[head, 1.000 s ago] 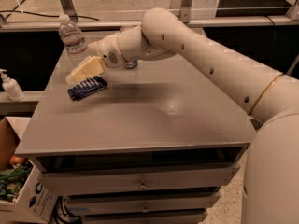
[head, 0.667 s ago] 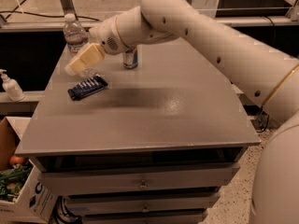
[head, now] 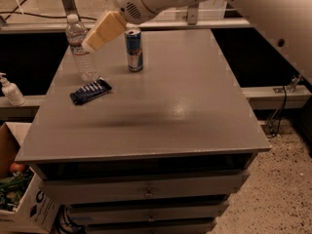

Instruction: Move rxbar blueberry near water bottle

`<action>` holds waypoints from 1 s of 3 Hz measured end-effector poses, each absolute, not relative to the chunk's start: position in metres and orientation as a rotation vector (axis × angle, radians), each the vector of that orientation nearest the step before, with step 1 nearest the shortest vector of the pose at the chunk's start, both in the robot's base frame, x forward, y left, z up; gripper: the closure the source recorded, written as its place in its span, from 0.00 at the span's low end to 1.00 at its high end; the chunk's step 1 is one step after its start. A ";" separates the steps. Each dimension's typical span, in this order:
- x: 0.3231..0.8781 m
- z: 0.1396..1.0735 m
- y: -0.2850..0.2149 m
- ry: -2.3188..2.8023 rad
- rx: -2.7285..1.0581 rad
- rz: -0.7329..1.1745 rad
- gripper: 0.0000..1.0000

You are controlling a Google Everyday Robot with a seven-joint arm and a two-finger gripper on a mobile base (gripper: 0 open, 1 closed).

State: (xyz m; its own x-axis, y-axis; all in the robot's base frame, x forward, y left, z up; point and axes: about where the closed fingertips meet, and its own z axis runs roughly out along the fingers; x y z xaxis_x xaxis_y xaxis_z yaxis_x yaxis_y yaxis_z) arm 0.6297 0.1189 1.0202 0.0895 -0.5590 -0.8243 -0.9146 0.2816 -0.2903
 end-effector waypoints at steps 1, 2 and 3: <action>0.606 1.070 0.085 1.578 -1.376 0.294 0.00; 0.606 1.070 0.085 1.577 -1.376 0.294 0.00; 0.622 1.064 0.065 1.623 -1.348 0.269 0.00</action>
Offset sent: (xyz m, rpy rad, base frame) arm -0.0158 -0.0275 0.0348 -0.0495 -0.0703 -0.0619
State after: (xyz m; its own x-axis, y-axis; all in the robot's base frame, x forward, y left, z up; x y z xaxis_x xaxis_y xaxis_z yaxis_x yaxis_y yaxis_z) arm 0.6224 0.0653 1.0643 0.0859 -0.6312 -0.7708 -0.8464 0.3619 -0.3907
